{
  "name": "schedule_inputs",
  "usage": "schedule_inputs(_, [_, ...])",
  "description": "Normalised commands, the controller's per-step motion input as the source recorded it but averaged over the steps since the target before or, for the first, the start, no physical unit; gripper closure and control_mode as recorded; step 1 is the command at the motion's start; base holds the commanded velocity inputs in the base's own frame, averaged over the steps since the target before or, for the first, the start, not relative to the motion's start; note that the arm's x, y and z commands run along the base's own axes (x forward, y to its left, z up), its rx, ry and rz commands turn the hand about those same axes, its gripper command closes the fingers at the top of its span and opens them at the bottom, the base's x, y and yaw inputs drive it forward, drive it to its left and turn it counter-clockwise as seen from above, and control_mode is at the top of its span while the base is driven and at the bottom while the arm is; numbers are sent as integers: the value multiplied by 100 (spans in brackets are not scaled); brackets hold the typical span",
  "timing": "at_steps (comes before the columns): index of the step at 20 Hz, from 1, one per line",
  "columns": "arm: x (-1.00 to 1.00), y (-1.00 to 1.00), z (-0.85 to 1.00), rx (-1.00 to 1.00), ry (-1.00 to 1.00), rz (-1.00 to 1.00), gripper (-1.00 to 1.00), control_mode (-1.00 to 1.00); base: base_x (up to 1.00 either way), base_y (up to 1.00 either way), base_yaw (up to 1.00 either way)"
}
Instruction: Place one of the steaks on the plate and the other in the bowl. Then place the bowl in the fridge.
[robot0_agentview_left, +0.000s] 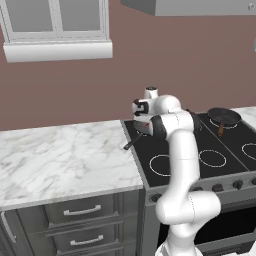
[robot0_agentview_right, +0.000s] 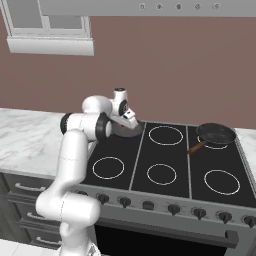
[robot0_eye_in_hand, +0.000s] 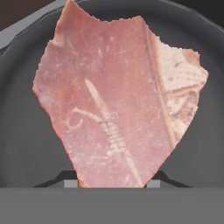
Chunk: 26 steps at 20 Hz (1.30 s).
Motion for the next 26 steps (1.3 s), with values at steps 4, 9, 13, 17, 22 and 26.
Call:
schedule_inputs(4, [-84, 12, 73, -5, 0, 4, 100, -100, 0, 0, 0])
schedule_inputs(9, [-96, 15, 52, -1, 0, 7, 100, -100, 0, 0, 0])
schedule_inputs(13, [-100, 5, 30, 0, 0, 10, 100, -100, 0, 0, 0])
schedule_inputs(17, [-100, 0, 30, 0, 0, 13, 100, -100, 0, 0, 0])
schedule_inputs(22, [-100, 0, 61, 0, 0, 12, 100, -100, 0, 0, 0])
schedule_inputs(26, [-100, 0, 69, 0, 0, 10, 100, -100, 0, 0, 0])
